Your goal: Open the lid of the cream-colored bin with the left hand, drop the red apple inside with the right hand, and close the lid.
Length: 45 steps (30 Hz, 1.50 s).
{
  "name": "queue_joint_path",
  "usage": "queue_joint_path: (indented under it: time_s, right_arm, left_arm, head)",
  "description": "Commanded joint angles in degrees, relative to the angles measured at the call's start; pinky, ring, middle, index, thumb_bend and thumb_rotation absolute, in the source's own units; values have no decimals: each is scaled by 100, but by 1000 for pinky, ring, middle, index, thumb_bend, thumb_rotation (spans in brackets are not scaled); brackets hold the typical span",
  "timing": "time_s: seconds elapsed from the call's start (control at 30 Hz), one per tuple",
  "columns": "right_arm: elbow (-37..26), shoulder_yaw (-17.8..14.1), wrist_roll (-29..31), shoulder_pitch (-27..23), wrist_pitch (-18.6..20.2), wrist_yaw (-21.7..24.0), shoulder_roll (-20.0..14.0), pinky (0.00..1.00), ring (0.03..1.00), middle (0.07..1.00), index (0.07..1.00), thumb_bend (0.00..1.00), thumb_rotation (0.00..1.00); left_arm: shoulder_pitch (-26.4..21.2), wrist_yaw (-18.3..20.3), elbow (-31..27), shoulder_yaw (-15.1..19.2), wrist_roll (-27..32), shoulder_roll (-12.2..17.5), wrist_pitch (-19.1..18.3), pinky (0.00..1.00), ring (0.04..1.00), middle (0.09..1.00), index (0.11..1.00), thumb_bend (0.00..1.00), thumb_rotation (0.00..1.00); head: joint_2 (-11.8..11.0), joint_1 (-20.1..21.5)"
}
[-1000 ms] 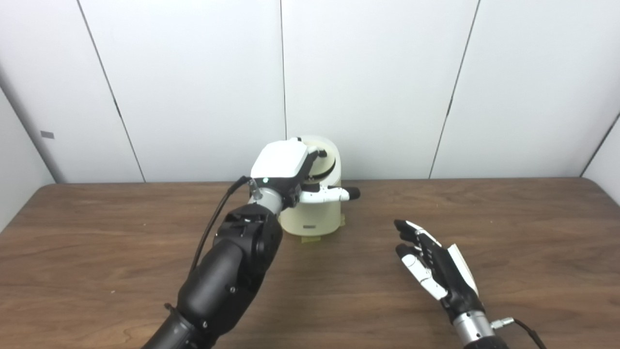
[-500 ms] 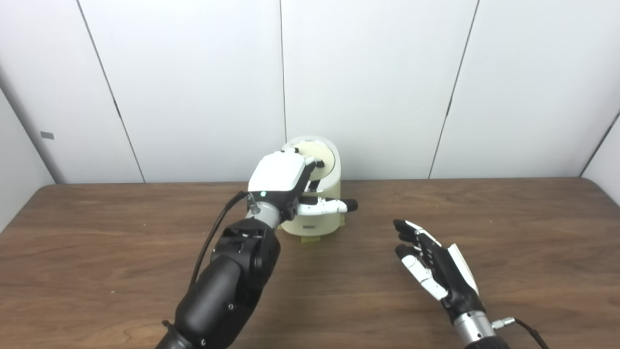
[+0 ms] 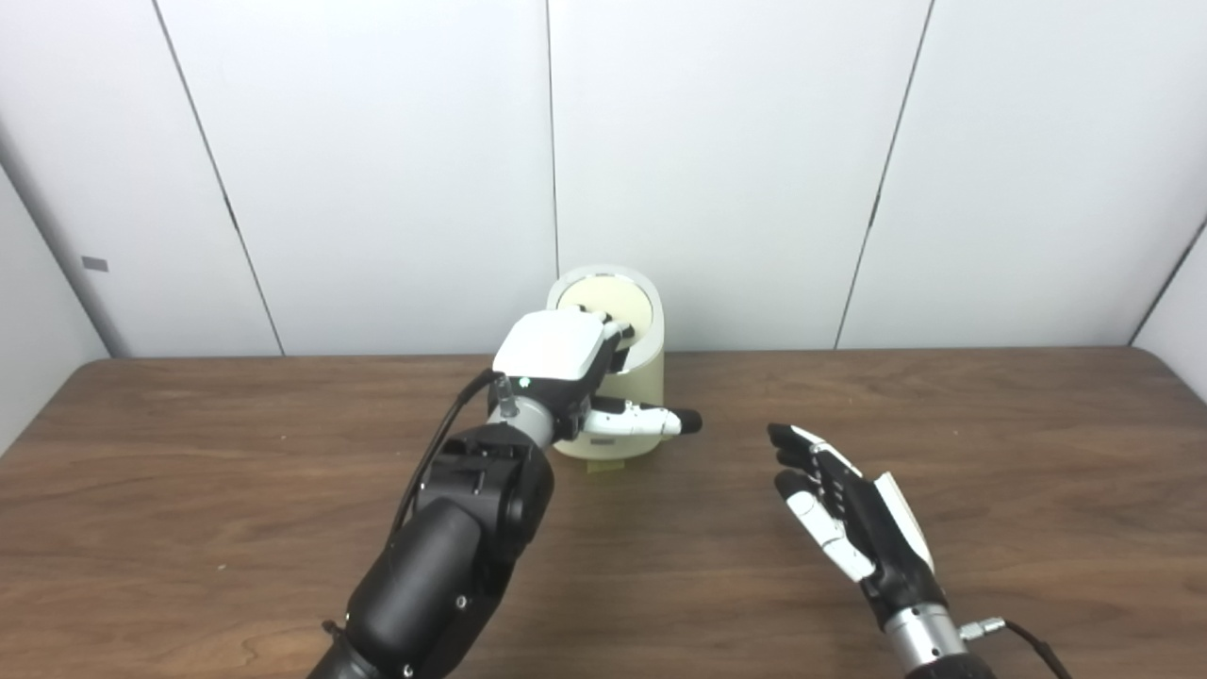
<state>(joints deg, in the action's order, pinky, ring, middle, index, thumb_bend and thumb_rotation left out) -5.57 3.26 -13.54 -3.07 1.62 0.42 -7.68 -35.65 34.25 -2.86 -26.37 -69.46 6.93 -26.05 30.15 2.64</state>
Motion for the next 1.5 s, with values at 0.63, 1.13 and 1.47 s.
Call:
queue_joint_path:
  time_s: [0.63,1.13,1.47]
  right_arm:
    - [-245,0,11,-165,145,152,-48,770,856,873,856,453,845]
    - [-126,16,-323,-215,-44,-49,-12,718,810,832,824,190,562]
    - [-46,-231,-133,-184,-235,-461,302,619,718,753,751,227,214]
  left_arm:
    - [623,-2650,165,656,1225,-408,735,1000,1000,1000,1000,746,956]
    - [1738,-3617,272,2002,4602,-228,3162,818,911,933,919,273,1000]
    - [2676,-3377,21,2560,5976,187,3682,717,814,838,816,215,721]
  head:
    - [-7,26]
    - [-52,56]
    - [-44,74]
